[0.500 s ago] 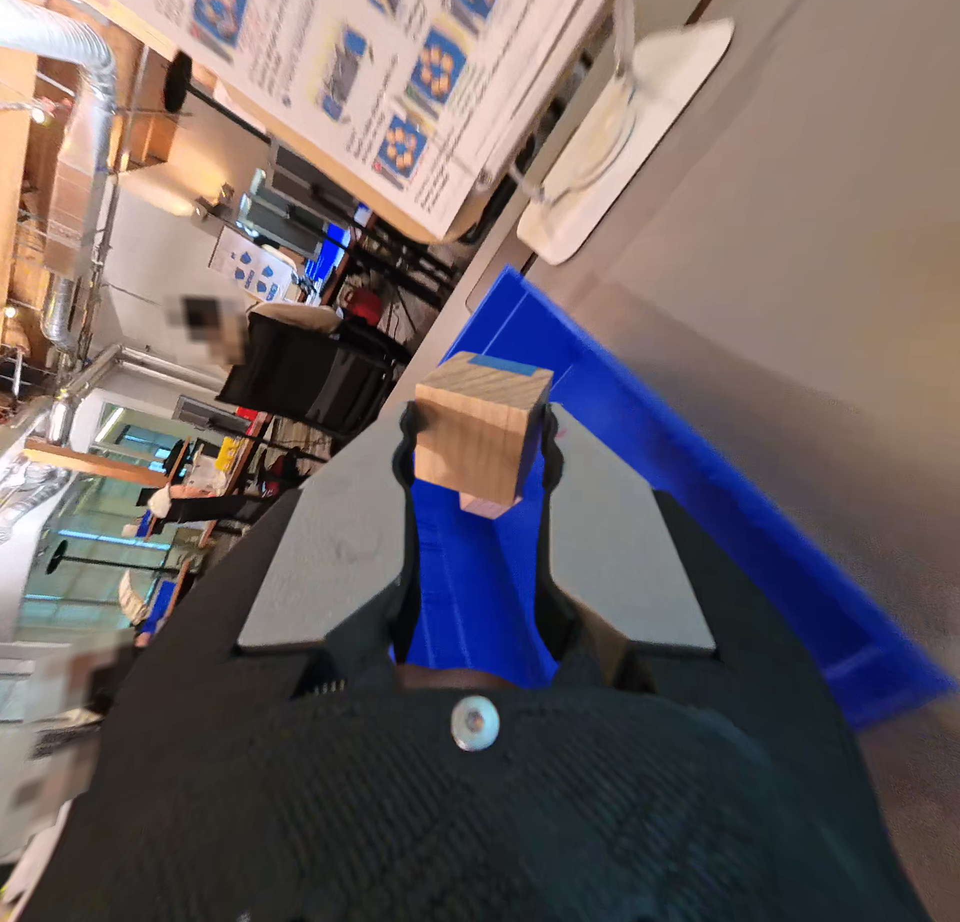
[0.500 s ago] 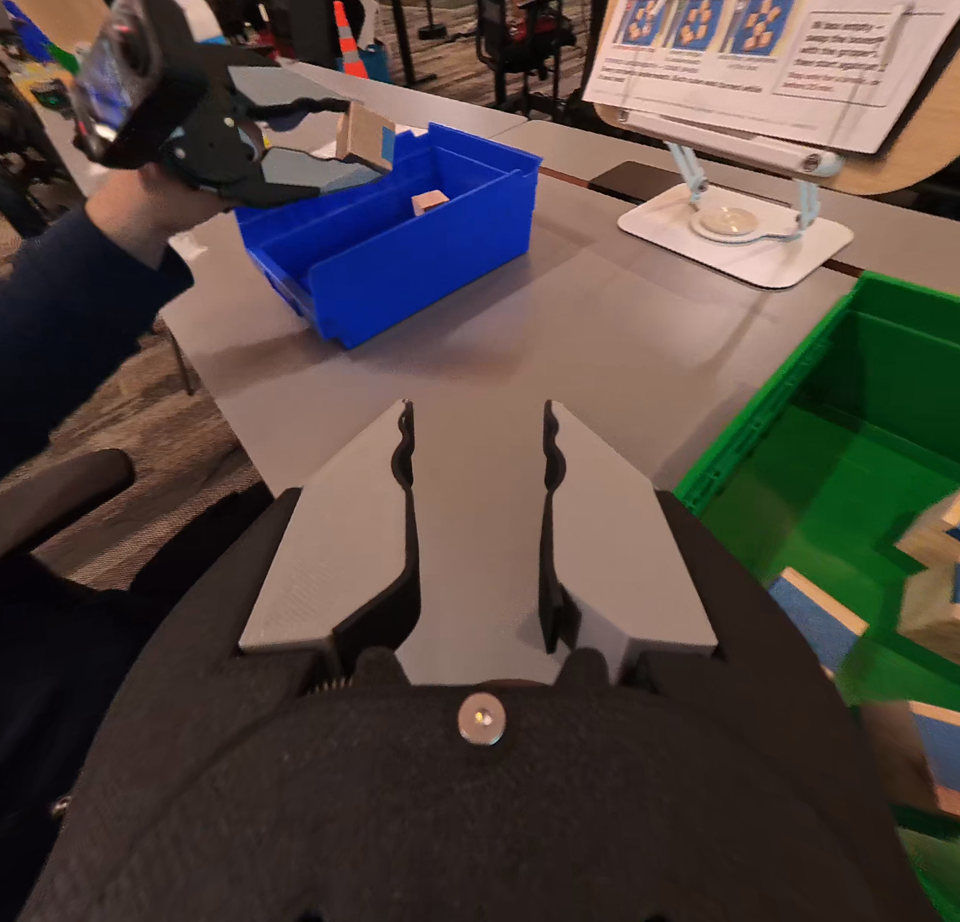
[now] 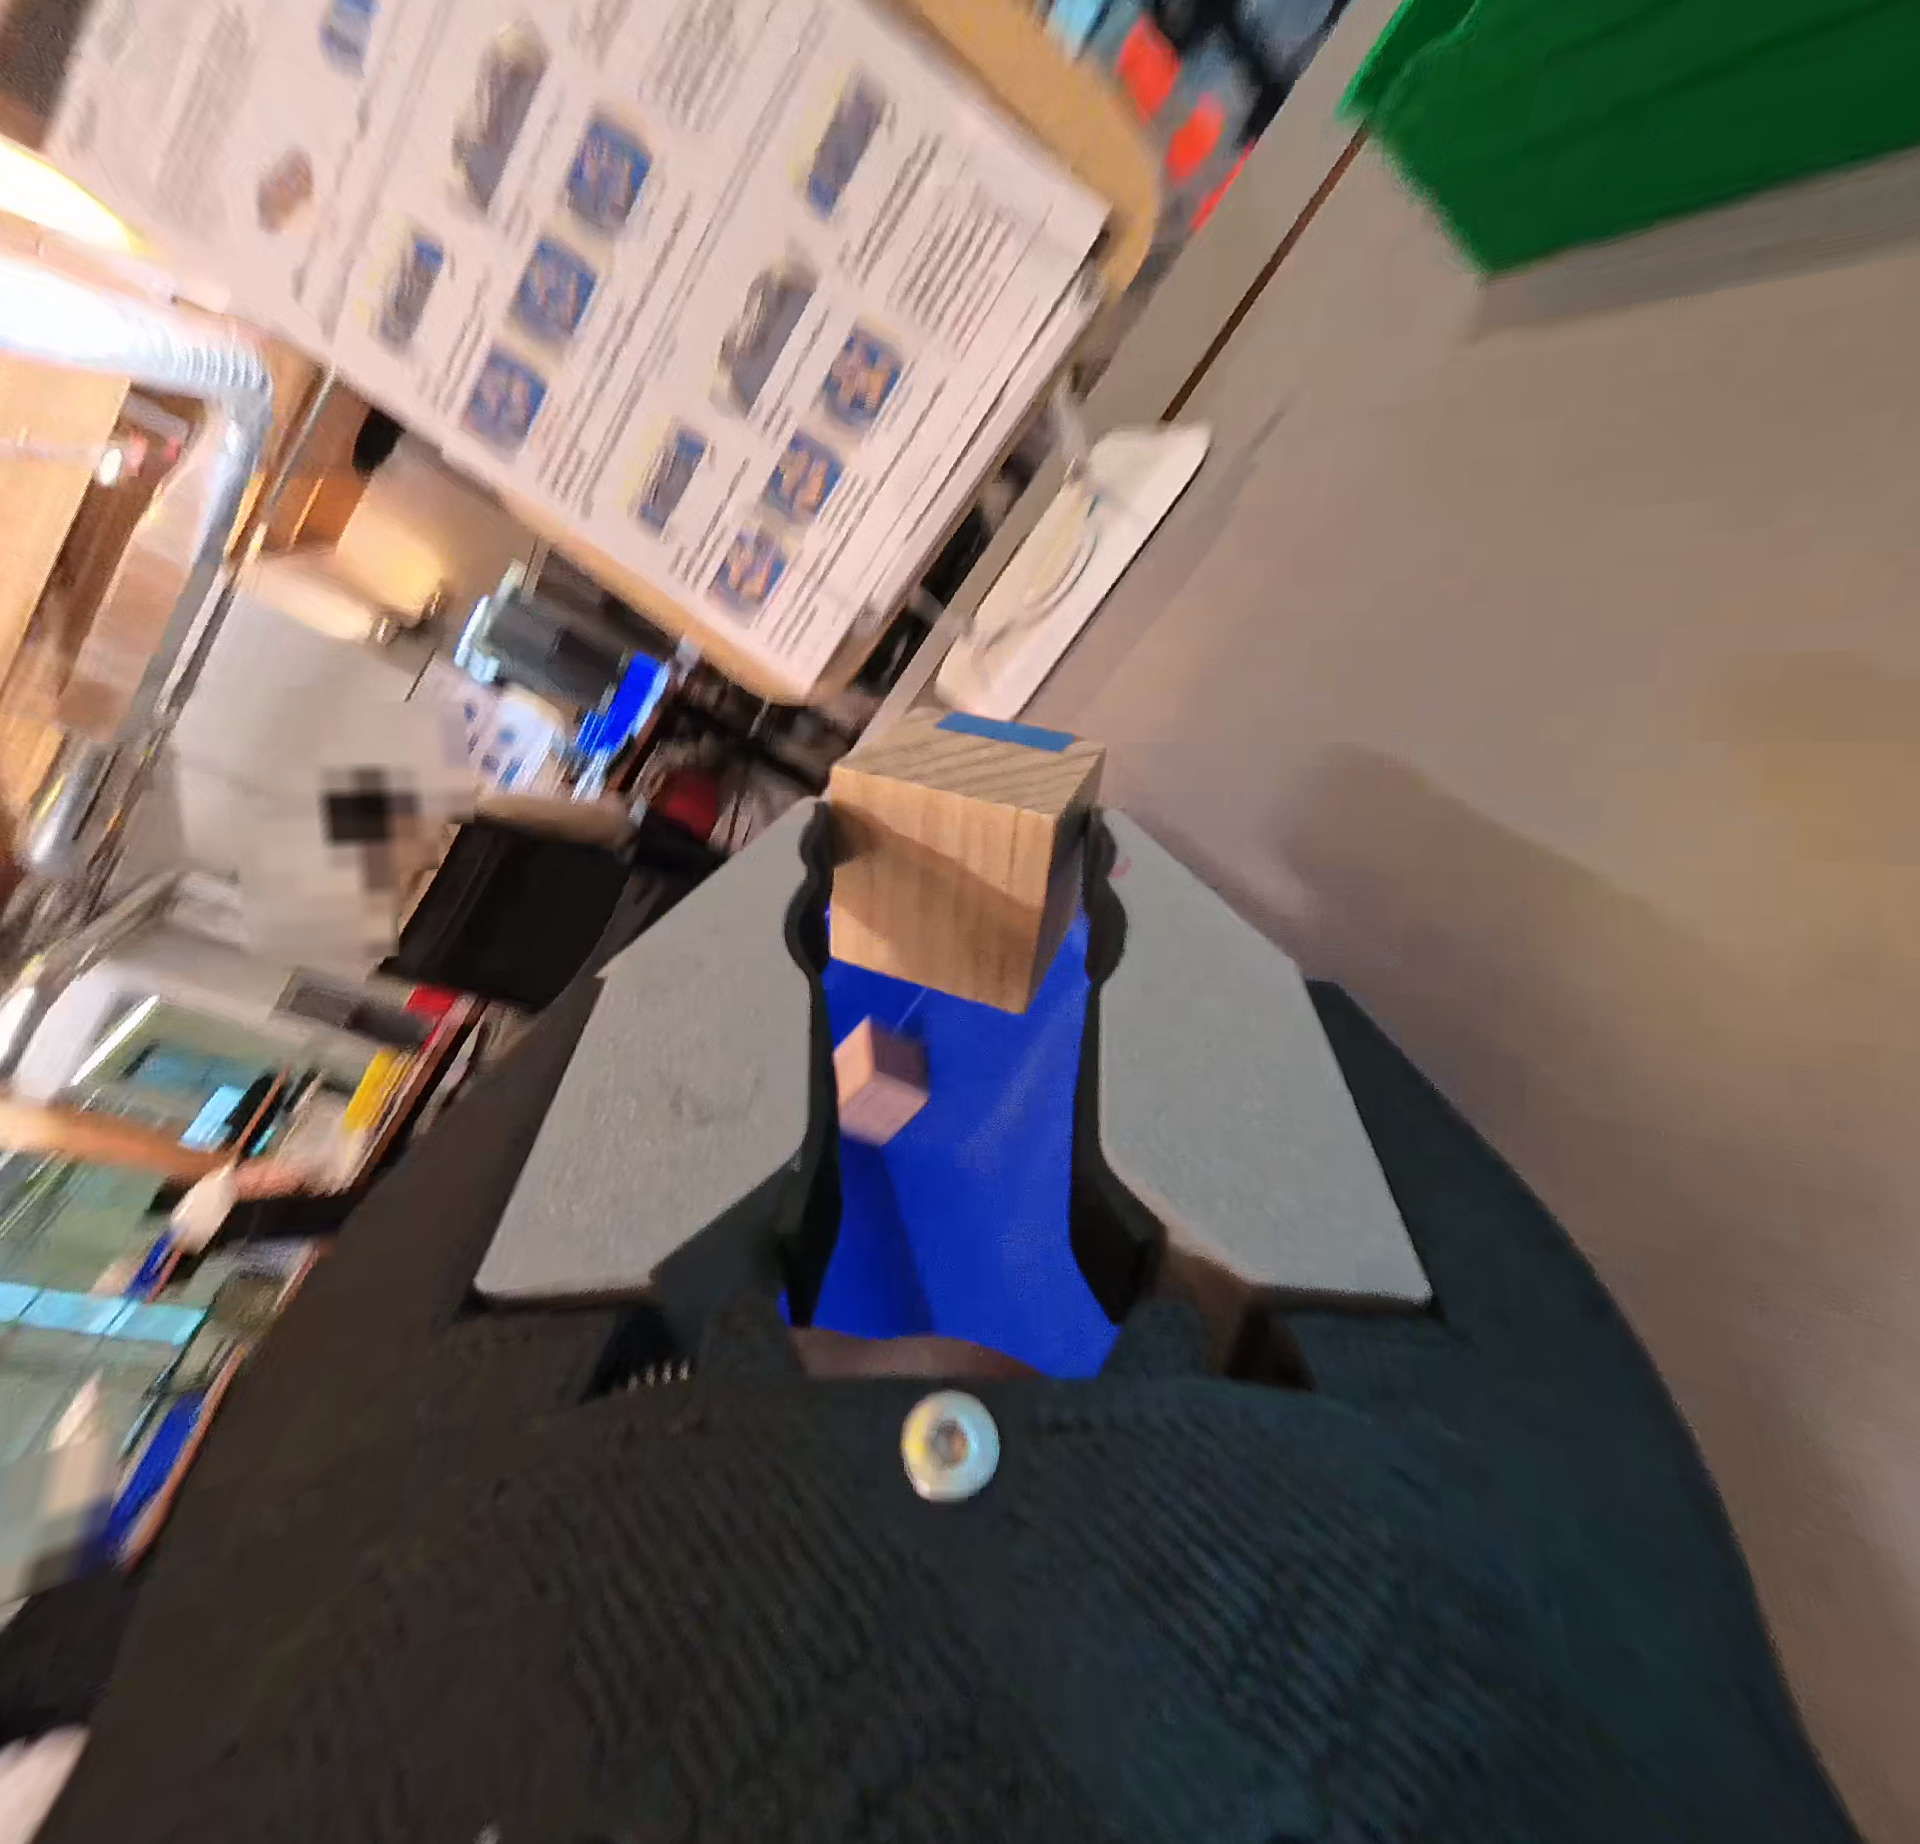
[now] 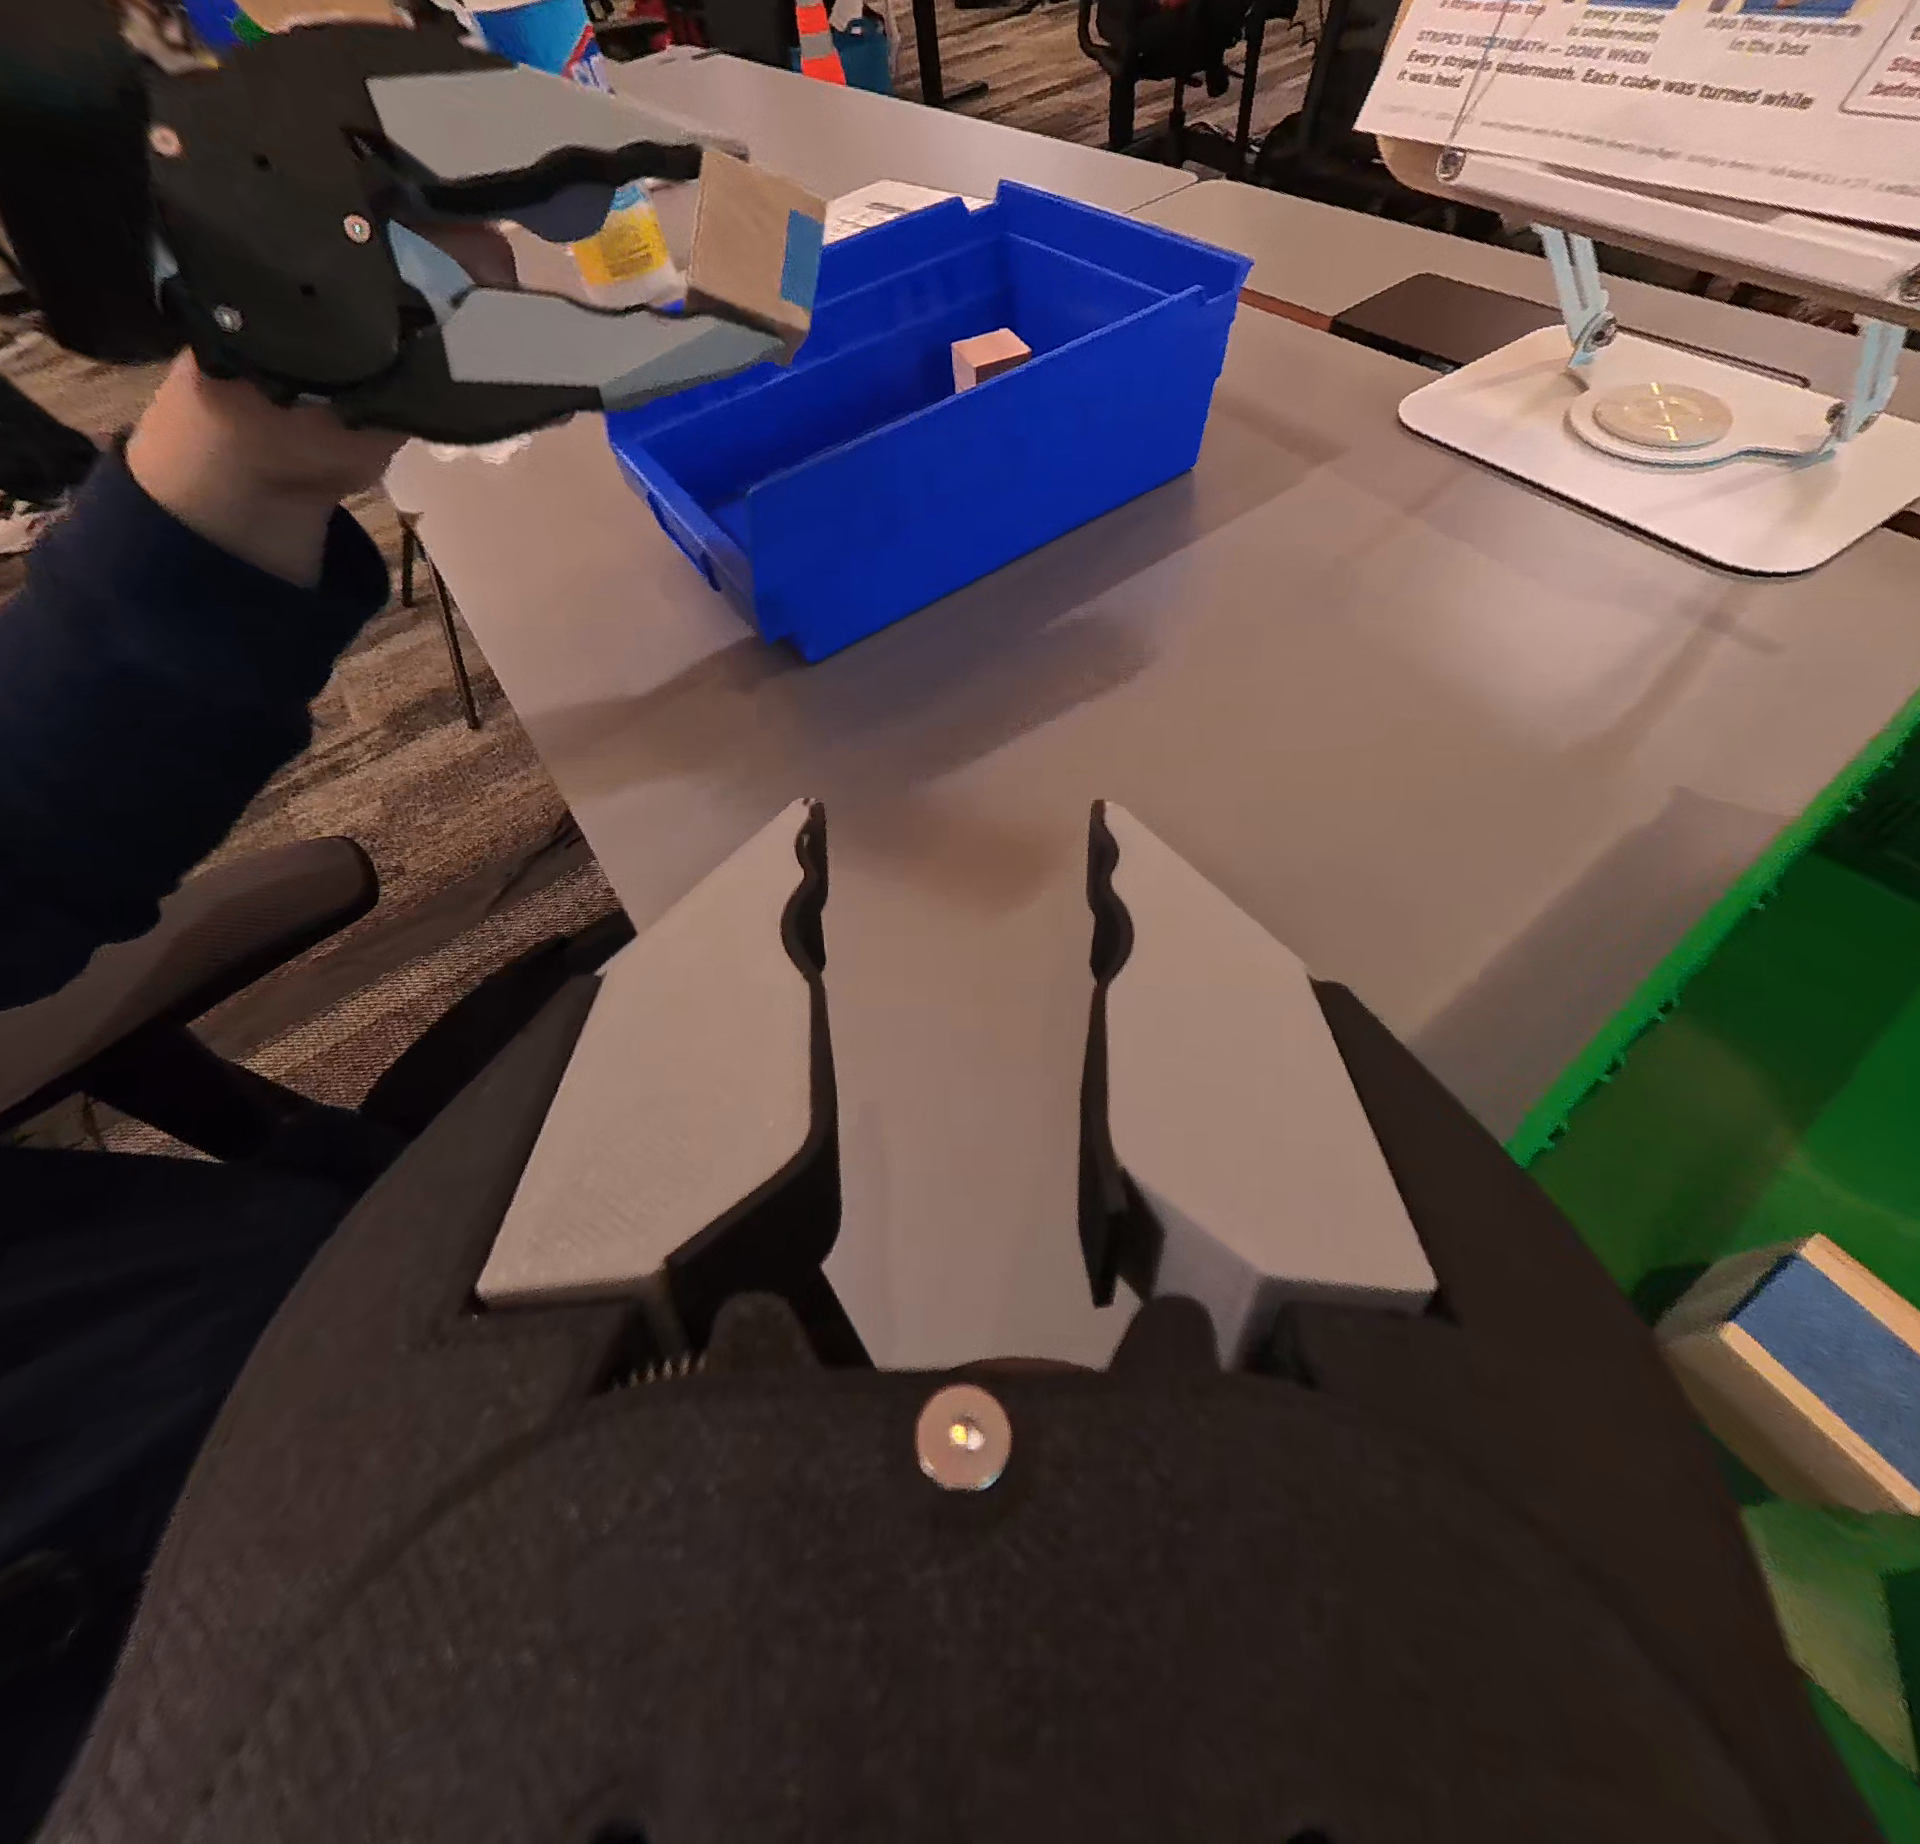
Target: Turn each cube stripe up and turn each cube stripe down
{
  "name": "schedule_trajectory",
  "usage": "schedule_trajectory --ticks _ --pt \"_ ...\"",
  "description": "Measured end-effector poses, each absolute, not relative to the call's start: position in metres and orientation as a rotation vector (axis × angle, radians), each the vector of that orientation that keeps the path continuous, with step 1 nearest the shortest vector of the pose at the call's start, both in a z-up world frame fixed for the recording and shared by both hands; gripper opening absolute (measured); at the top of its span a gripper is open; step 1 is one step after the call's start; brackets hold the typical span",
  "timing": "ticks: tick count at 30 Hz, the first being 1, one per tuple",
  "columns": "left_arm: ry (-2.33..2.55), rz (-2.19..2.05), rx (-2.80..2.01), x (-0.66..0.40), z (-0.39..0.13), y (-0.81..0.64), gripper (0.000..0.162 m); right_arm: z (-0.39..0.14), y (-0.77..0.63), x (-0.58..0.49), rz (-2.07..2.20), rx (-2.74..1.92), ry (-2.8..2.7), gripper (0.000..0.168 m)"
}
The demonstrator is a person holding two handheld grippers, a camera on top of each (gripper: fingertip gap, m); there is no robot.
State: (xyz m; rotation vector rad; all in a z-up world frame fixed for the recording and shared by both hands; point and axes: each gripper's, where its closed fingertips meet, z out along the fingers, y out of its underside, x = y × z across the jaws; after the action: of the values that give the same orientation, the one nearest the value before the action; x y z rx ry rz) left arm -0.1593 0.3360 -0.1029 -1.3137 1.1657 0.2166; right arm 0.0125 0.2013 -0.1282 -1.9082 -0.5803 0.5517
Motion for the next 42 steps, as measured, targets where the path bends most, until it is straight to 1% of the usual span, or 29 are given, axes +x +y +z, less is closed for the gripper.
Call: schedule_trajectory --ticks 3,7,11,13,16,17,18,19,22,28,31,33,41,42 --pt "1.229 -0.086 -1.129 -0.128 -0.099 0.285 0.047 -0.127 0.197 0.001 0.636 -1.899 -0.598 0.049" --pt "1.317 -0.537 -0.737 -0.104 -0.092 0.186 0.046 -0.122 0.179 -0.028 0.829 -1.867 -0.678 0.055" --pt "1.284 -0.695 -0.616 -0.105 -0.083 0.15 0.046 -0.099 0.149 -0.065 1.118 -1.744 -0.76 0.056" --pt "1.284 -0.681 -0.6 -0.103 -0.082 0.145 0.047 -0.096 0.138 -0.079 1.221 -1.727 -0.786 0.059" --pt "1.251 -0.708 -0.56 -0.102 -0.077 0.133 0.046 -0.102 0.138 -0.095 1.244 -1.751 -0.763 0.063" --pt "1.245 -0.695 -0.558 -0.102 -0.077 0.133 0.045 -0.102 0.138 -0.099 1.279 -1.745 -0.748 0.073" --pt "1.239 -0.67 -0.557 -0.102 -0.077 0.135 0.045 -0.098 0.137 -0.103 1.348 -1.724 -0.717 0.073" --pt "1.24 -0.644 -0.559 -0.102 -0.078 0.137 0.045 -0.094 0.136 -0.106 1.411 -1.703 -0.688 0.07" --pt "1.261 -0.574 -0.57 -0.1 -0.082 0.139 0.045 -0.093 0.138 -0.111 1.489 -1.683 -0.641 0.069" --pt "1.3 -0.439 -0.629 -0.096 -0.095 0.155 0.045 -0.097 0.148 -0.106 1.401 -1.699 -0.612 0.066" --pt "1.325 -0.446 -0.639 -0.092 -0.101 0.153 0.045 -0.101 0.155 -0.103 1.312 -1.701 -0.609 0.047" --pt "1.333 -0.44 -0.66 -0.089 -0.104 0.154 0.045 -0.107 0.16 -0.102 1.258 -1.724 -0.603 0.04" --pt "1.312 -0.391 -0.84 -0.082 -0.12 0.175 0.043 -0.117 0.178 -0.08 1.082 -1.776 -0.593 0.04" --pt "1.301 -0.389 -0.866 -0.083 -0.121 0.179 0.047 -0.115 0.182 -0.07 1.049 -1.776 -0.58 0.04"
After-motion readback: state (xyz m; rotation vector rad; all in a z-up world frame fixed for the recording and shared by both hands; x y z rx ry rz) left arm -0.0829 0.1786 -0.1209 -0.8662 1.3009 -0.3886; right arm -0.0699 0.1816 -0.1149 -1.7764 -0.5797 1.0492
